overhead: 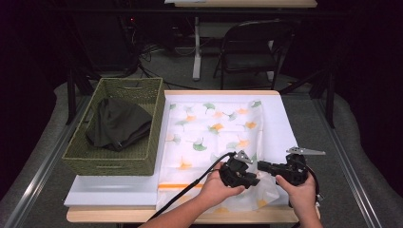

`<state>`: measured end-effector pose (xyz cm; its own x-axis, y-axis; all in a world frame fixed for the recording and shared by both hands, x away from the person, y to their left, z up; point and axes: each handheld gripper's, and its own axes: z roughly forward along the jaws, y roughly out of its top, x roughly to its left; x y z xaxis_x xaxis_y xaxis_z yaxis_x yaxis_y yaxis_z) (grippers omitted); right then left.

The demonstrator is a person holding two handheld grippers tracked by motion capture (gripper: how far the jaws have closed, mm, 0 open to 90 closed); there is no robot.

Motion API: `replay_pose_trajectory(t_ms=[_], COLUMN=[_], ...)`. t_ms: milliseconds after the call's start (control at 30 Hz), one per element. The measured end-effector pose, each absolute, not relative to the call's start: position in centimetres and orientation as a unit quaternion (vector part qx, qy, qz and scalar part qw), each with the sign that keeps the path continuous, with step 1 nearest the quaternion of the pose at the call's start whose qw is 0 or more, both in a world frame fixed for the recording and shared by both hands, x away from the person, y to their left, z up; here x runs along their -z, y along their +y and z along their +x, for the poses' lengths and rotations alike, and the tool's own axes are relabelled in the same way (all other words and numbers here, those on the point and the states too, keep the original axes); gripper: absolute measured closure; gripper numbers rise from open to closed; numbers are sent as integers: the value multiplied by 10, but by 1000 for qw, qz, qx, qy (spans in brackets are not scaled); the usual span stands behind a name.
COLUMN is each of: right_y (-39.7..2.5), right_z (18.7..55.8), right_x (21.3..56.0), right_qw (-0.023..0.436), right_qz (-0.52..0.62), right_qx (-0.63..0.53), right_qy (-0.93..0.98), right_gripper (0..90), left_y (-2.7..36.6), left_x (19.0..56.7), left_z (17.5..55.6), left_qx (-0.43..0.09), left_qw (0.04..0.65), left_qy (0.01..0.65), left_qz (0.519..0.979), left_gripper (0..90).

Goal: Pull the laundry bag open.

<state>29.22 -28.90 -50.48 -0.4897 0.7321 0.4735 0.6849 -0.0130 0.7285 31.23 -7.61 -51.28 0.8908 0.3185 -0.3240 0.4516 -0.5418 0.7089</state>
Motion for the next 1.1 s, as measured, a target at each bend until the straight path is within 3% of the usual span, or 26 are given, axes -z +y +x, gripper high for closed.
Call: replay_pose_trajectory(t_ms=[367, 400, 633, 1100], right_y=[-288, -288, -288, -287], right_z=[292, 292, 291, 291], right_x=[505, 505, 504, 505], right_qw=[24, 24, 25, 23], right_qz=[504, 504, 503, 502], right_qx=[-502, -502, -505, -509], right_qy=[702, 702, 701, 699], right_gripper=[850, 850, 850, 849], left_y=[-77, -77, -75, -69], left_x=[514, 514, 517, 517], left_z=[314, 314, 314, 319], left_qx=[76, 76, 75, 84], left_qw=[414, 414, 412, 424], left_qy=[232, 232, 237, 249], left_qz=[877, 877, 877, 867], left_gripper=[757, 804, 832, 834])
